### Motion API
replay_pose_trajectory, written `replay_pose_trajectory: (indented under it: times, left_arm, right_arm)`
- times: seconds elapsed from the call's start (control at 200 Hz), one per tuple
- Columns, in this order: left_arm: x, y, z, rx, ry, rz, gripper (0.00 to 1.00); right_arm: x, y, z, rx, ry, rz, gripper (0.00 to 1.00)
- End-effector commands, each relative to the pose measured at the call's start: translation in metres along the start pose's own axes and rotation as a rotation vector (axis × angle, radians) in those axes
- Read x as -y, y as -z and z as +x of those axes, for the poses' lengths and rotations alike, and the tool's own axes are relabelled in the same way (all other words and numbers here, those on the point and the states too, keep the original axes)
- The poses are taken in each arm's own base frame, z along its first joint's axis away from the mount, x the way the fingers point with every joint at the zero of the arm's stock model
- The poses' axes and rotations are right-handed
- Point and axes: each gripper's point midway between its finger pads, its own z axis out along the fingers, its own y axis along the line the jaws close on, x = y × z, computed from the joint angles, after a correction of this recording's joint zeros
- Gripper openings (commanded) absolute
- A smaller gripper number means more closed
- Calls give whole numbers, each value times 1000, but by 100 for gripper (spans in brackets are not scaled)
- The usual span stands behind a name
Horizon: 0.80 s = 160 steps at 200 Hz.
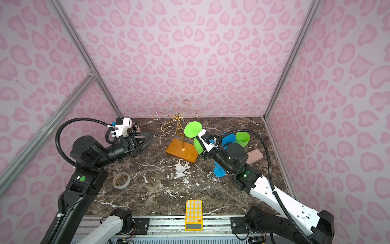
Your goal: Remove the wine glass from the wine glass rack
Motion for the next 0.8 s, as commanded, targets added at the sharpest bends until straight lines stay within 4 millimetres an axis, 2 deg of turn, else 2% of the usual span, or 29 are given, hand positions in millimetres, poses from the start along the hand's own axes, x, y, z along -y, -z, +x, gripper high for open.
replay_pose_trajectory:
  times: [0.0,0.285,0.47,0.67,0.795]
  left_arm:
    - [18,-5,7,-66,-19,64,60]
    - [19,-22,17,-185,18,99,54]
    - [18,-25,24,-229,43,104,52]
    - [8,-27,31,-262,71,93,49]
    - [8,-28,34,-281,74,97,47]
  right_arm:
    - [-20,4,-8,11,-4,-85,0]
    - [-61,-4,-16,24,-22,-219,0]
    - [-81,-14,-22,45,-26,-287,0]
    - [-87,-18,-28,66,-26,-305,0]
    - [-89,-24,-23,49,-20,-306,0]
